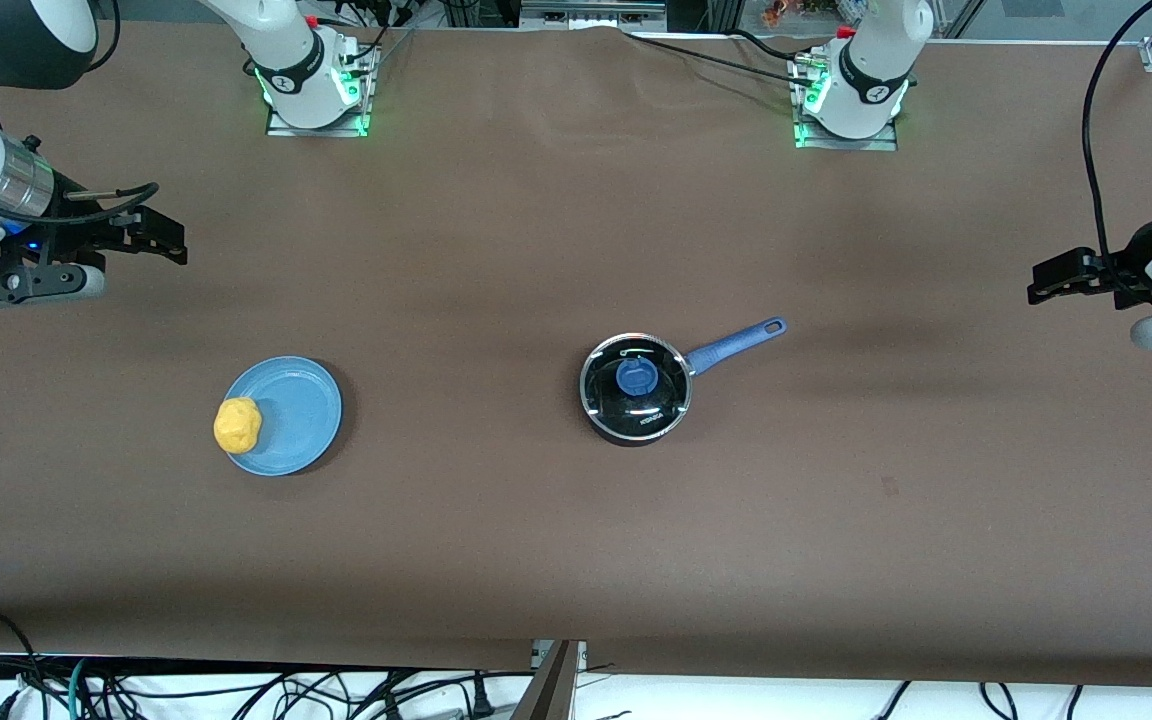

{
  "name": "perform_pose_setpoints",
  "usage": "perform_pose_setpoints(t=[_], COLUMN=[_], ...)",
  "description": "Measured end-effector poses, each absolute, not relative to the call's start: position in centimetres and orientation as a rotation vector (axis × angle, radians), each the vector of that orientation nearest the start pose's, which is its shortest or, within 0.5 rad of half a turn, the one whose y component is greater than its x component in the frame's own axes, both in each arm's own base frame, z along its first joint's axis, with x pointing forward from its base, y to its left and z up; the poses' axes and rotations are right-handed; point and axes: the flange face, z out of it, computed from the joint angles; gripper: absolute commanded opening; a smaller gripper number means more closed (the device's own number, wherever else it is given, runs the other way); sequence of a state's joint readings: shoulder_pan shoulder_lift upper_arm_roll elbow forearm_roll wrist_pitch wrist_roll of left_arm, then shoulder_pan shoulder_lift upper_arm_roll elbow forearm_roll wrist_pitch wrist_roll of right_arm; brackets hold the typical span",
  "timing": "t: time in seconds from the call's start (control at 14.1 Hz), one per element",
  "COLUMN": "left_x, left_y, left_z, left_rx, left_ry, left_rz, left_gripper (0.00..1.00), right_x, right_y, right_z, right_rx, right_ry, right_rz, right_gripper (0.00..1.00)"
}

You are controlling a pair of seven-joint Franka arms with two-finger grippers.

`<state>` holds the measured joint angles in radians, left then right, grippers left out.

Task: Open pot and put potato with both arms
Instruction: 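Move the left gripper toward the lidded black saucepan, then lower the left gripper and grasp the blue knob of the lid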

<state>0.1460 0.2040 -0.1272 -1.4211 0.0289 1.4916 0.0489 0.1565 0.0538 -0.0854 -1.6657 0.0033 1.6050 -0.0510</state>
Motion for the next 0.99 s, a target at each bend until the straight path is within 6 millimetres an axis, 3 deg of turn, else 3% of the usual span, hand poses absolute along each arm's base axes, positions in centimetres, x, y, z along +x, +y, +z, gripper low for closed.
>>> perform_pose_setpoints(t=[0.5,0.64,0.71,0.99], left_x=[60.9,61.1,61.1,61.5], left_y=[1.3,-0.3,-2.3,-13.9], left_z=[56.5,56.3,56.1,53.8], left_rx=[-3.144,-3.158,-3.156,-3.134], left_ry=[0.058,-0.026,-0.084,-0.234], left_rz=[0.222,0.232,0.238,0.203], left_gripper=[1.0,1.0,1.0,1.0], right_x=[56.5,56.5,56.5,56.5], right_y=[4.2,4.2,4.2,4.2], right_z=[55.2,55.2,55.2,55.2], right_rx=[-3.133,-3.133,-3.133,-3.133], right_ry=[-0.191,-0.191,-0.191,-0.192], right_rz=[0.18,0.181,0.181,0.182], right_gripper=[1.0,1.0,1.0,1.0])
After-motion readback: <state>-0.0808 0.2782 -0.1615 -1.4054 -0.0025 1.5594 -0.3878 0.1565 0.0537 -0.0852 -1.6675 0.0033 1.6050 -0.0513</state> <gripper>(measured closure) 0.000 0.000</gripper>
